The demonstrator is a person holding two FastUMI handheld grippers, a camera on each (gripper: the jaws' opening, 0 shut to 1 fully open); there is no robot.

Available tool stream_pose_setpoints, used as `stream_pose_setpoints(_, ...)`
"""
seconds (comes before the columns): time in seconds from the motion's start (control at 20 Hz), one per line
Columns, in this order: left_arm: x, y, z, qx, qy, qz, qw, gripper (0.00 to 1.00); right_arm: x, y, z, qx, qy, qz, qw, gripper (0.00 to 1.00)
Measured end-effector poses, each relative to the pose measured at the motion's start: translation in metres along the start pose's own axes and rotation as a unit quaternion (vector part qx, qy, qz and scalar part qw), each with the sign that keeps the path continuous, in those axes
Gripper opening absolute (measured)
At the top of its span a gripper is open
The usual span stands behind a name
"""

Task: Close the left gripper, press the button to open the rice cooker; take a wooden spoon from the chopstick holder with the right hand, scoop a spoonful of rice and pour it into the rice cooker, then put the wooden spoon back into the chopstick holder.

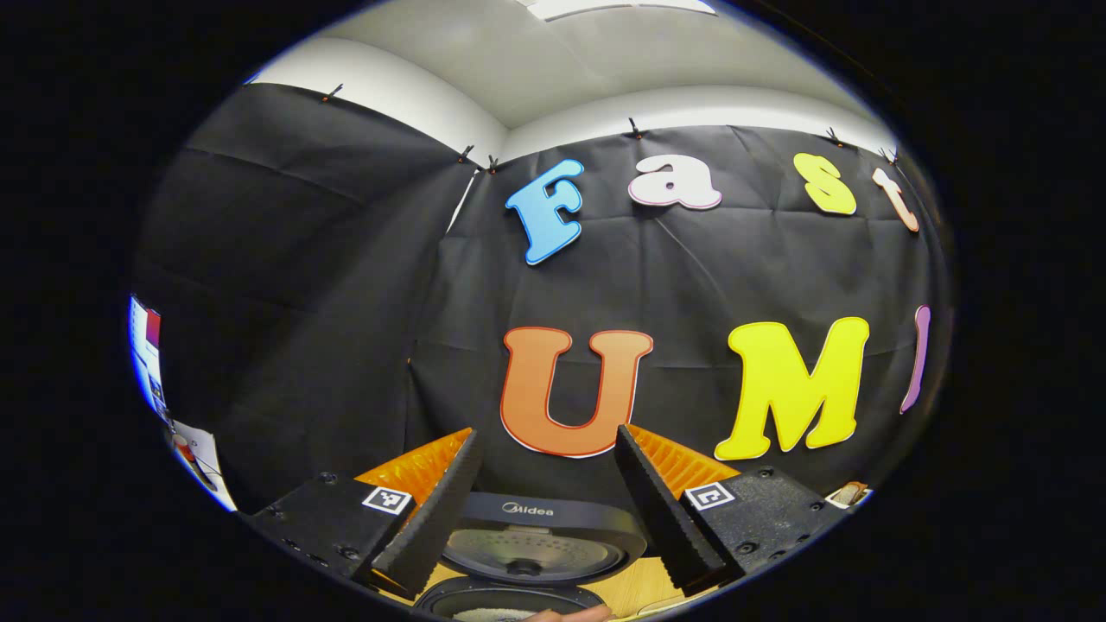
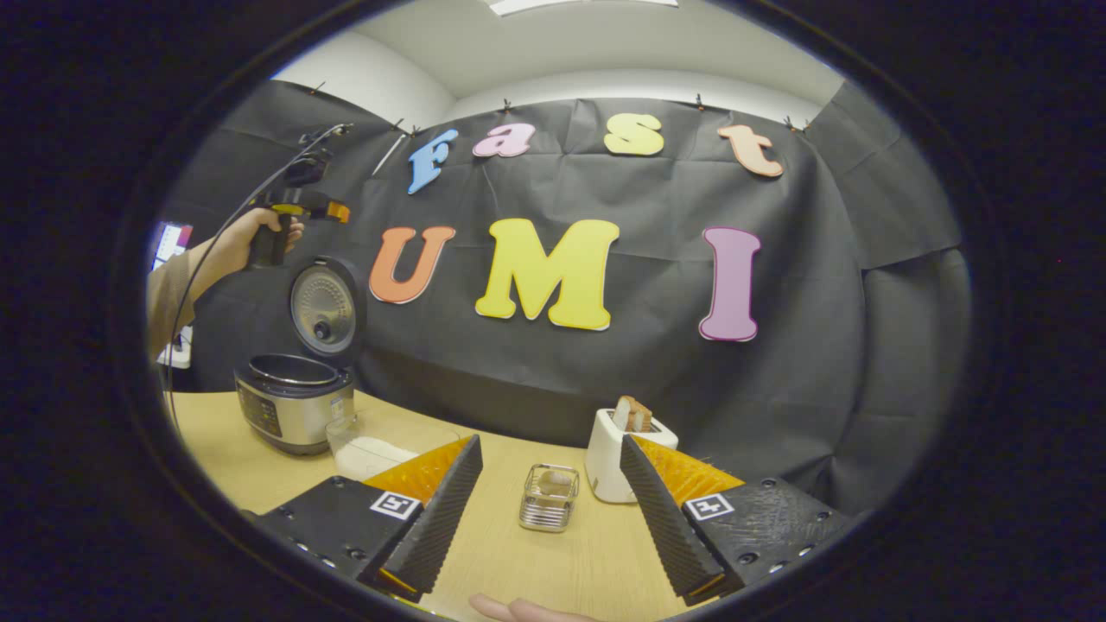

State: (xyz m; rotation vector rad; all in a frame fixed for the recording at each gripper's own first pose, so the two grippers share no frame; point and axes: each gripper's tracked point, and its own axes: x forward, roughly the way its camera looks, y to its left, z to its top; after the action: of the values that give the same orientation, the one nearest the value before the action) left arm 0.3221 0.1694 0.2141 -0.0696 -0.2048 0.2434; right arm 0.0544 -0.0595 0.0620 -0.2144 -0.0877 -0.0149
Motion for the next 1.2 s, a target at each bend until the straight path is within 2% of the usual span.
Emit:
stream_pose_setpoints(0.05, 0.007, -0.001, 0.003, 0.005, -0.011, -0.007, 1.0, 0.99, -0.002, 0.003, 0.001, -0.005, -0.004, 0.003, 1.0, 0.95)
stream_pose_setpoints(0.2, 0.026, 0.006, 0.007, 0.029, -0.038, -0.002, 0.999, 0.99, -0.005, 0.018, 0.005, -0.016, -0.016, 0.016, 1.0, 0.95)
stream_pose_setpoints(0.35, 0.034, 0.007, -0.006, 0.038, -0.027, -0.007, 0.999, 0.98, -0.005, 0.03, 0.009, -0.026, -0.026, 0.028, 0.999, 0.95)
stream_pose_setpoints(0.4, 0.036, 0.008, -0.013, 0.042, -0.017, -0.007, 0.999, 0.98, -0.005, 0.035, 0.009, -0.03, -0.027, 0.031, 0.999, 0.96)
stream_pose_setpoints(0.45, 0.038, 0.012, -0.022, 0.048, -0.005, -0.002, 0.999, 0.94, -0.004, 0.038, 0.008, -0.033, -0.028, 0.033, 0.999, 0.95)
stream_pose_setpoints(0.5, 0.041, 0.015, -0.033, 0.055, 0.011, 0.002, 0.998, 0.98, -0.004, 0.041, 0.008, -0.036, -0.028, 0.035, 0.998, 0.95)
stream_pose_setpoints(0.55, 0.043, 0.018, -0.047, 0.058, 0.032, 0.002, 0.998, 0.98, -0.005, 0.043, 0.008, -0.037, -0.029, 0.037, 0.998, 0.95)
stream_pose_setpoints(0.65, 0.042, 0.017, -0.091, 0.049, 0.11, -0.005, 0.993, 0.96, -0.008, 0.047, 0.007, -0.035, -0.031, 0.042, 0.998, 0.95)
stream_pose_setpoints(0.7, 0.042, 0.018, -0.074, 0.051, 0.066, -0.007, 0.996, 0.9, -0.011, 0.046, 0.007, -0.033, -0.032, 0.042, 0.998, 0.95)
stream_pose_setpoints(0.85, 0.043, 0.014, -0.077, 0.052, 0.06, -0.008, 0.997, 0.96, -0.02, 0.039, 0.007, -0.026, -0.037, 0.041, 0.998, 0.95)
stream_pose_setpoints(1.2, 0.007, 0.018, -0.076, 0.053, 0.061, 0.007, 0.997, 0.96, -0.045, 0.024, -0.004, 0.008, -0.03, 0.045, 0.999, 0.95)
